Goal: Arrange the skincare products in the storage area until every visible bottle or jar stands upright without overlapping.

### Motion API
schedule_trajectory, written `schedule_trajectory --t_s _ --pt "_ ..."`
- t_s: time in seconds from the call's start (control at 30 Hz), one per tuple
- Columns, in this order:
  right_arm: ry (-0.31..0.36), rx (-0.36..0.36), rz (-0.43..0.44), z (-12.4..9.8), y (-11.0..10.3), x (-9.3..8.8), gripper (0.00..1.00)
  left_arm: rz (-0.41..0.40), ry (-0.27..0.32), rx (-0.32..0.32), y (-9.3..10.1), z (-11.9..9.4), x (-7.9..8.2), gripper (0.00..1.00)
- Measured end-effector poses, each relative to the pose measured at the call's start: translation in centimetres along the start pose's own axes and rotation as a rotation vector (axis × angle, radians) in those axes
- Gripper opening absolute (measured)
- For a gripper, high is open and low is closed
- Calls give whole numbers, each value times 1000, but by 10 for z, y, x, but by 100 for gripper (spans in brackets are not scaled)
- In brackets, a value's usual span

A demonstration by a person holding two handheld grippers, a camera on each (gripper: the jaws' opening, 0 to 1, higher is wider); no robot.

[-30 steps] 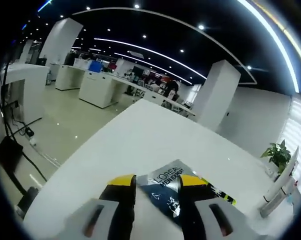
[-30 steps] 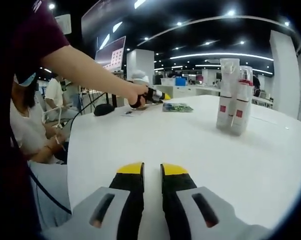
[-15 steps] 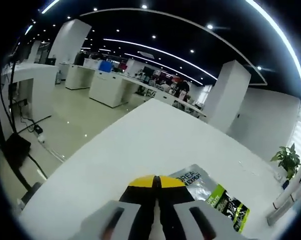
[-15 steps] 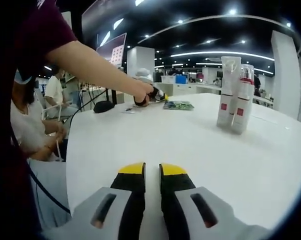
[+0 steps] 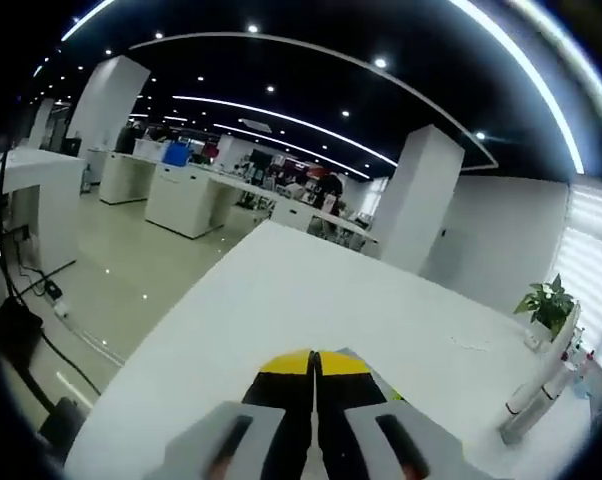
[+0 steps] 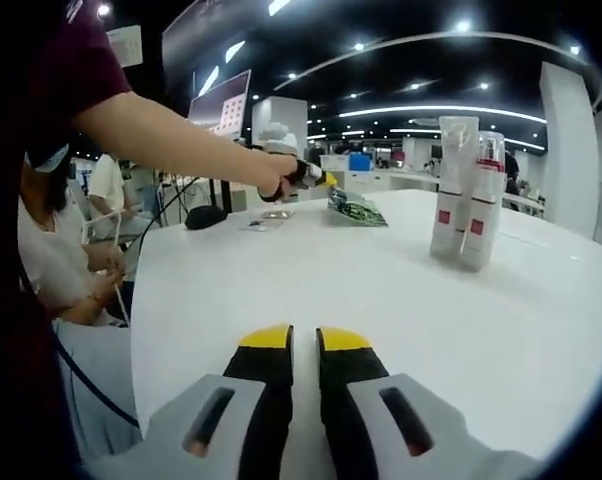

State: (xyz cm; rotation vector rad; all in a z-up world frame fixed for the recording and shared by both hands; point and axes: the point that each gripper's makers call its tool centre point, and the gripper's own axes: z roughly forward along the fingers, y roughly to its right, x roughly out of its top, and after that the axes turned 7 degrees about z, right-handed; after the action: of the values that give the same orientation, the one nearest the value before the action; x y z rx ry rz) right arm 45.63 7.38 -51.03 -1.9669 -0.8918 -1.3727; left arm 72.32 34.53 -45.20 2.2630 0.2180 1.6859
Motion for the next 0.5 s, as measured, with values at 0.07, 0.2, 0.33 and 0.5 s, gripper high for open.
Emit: schedule_trajectory --t_s 0.07,0.2,0.33,0.5 --pt "7 3 6 -1 0 1 7 -4 25 -34 13 -12 5 0" --pt "13 15 3 -1 -2 2 7 -22 69 -87 31 -25 14 0" --pt "16 59 21 -2 -8 3 8 5 88 -166 62 -47 19 0" --pt "21 98 64 -1 -11 6 10 43 126 -230 99 -79 23 0"
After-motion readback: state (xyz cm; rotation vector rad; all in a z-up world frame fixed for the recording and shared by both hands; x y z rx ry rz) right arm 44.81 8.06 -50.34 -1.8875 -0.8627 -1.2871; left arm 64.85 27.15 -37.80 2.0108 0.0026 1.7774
